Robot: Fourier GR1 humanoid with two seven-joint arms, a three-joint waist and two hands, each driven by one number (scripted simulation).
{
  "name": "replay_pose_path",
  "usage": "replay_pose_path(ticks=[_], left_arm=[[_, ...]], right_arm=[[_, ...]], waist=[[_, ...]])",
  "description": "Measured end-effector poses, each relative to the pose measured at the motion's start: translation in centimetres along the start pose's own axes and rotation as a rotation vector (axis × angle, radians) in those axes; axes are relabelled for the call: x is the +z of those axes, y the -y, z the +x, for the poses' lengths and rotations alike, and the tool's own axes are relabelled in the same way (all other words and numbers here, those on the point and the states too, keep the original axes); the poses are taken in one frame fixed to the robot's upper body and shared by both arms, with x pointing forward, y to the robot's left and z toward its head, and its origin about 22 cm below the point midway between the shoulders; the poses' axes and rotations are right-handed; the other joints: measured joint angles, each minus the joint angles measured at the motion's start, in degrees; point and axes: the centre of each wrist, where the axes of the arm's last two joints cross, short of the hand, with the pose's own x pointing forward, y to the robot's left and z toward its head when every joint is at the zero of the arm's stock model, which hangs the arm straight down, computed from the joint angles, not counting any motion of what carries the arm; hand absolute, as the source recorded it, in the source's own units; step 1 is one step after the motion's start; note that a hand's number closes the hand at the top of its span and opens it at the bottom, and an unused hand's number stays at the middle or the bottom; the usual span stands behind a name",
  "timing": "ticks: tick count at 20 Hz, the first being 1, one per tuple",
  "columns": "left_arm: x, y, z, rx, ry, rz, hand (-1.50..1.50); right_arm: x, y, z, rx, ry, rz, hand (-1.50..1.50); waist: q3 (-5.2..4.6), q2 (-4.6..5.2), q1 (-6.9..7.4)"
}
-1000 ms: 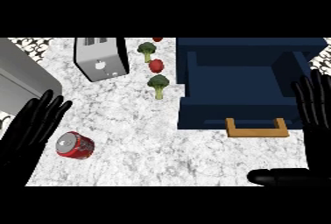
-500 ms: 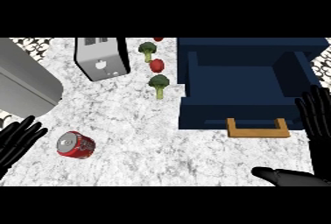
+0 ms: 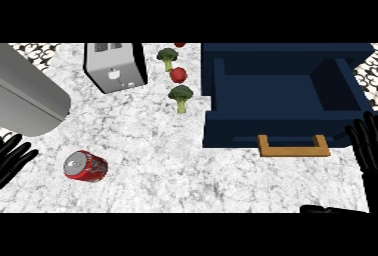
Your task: Pick up the can, place it into the drawer and close the drawer
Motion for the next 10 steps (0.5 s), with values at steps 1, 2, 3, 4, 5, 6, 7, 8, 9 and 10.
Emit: replay_pose_path(ticks=[1, 2, 3, 4, 5, 6, 7, 8, 9, 10], left_arm=[[0.0, -0.2, 0.1, 0.002, -0.008, 0.008, -1.5], [-0.1, -0.5, -0.3, 0.002, -0.012, 0.012, -1.5], [-0.4, -0.3, -0.3, 0.002, -0.017, 0.014, -1.5], [-0.3, -0.5, -0.4, 0.002, -0.019, 0.018, -1.5], [-0.3, -0.5, -0.7, 0.001, -0.021, 0.021, -1.5], [-0.6, -0.8, -1.0, -0.002, -0.019, 0.02, -1.5], [-1.0, -0.9, -1.3, -0.004, -0.02, 0.021, -1.5], [-1.4, -1.0, -1.6, 0.001, -0.023, 0.021, -1.5], [-1.7, -0.7, -2.0, 0.003, -0.028, 0.022, -1.5], [-1.7, -0.8, -2.5, 0.005, -0.03, 0.02, -1.5]], right_arm=[[0.1, 0.2, -0.1, 0.0, 0.0, -0.001, -1.5], [0.1, 0.1, -0.3, 0.0, 0.001, 0.001, -1.5], [0.2, 0.3, -0.5, 0.001, 0.003, -0.004, -1.5], [0.0, 0.0, -0.4, 0.002, 0.004, -0.005, -1.5], [0.2, 0.2, -0.4, 0.004, 0.005, 0.0, -1.5], [0.1, 0.3, -0.4, 0.004, 0.006, 0.0, -1.5], [0.3, 0.3, -0.5, 0.004, 0.005, 0.0, -1.5], [0.5, 0.5, -0.6, 0.004, 0.006, -0.002, -1.5], [0.6, 0.6, -0.4, 0.001, 0.004, -0.005, -1.5], [0.7, 1.0, -0.6, 0.006, -0.001, -0.003, -1.5]], waist=[[0.0, -0.01, -0.02], [0.0, -0.01, -0.03], [-0.01, 0.0, -0.03], [0.0, 0.01, -0.01], [-0.01, 0.01, -0.01], [-0.01, 0.01, -0.03], [-0.02, 0.01, -0.07], [-0.01, 0.02, -0.1], [-0.01, 0.02, -0.12], [-0.02, 0.02, -0.12]])
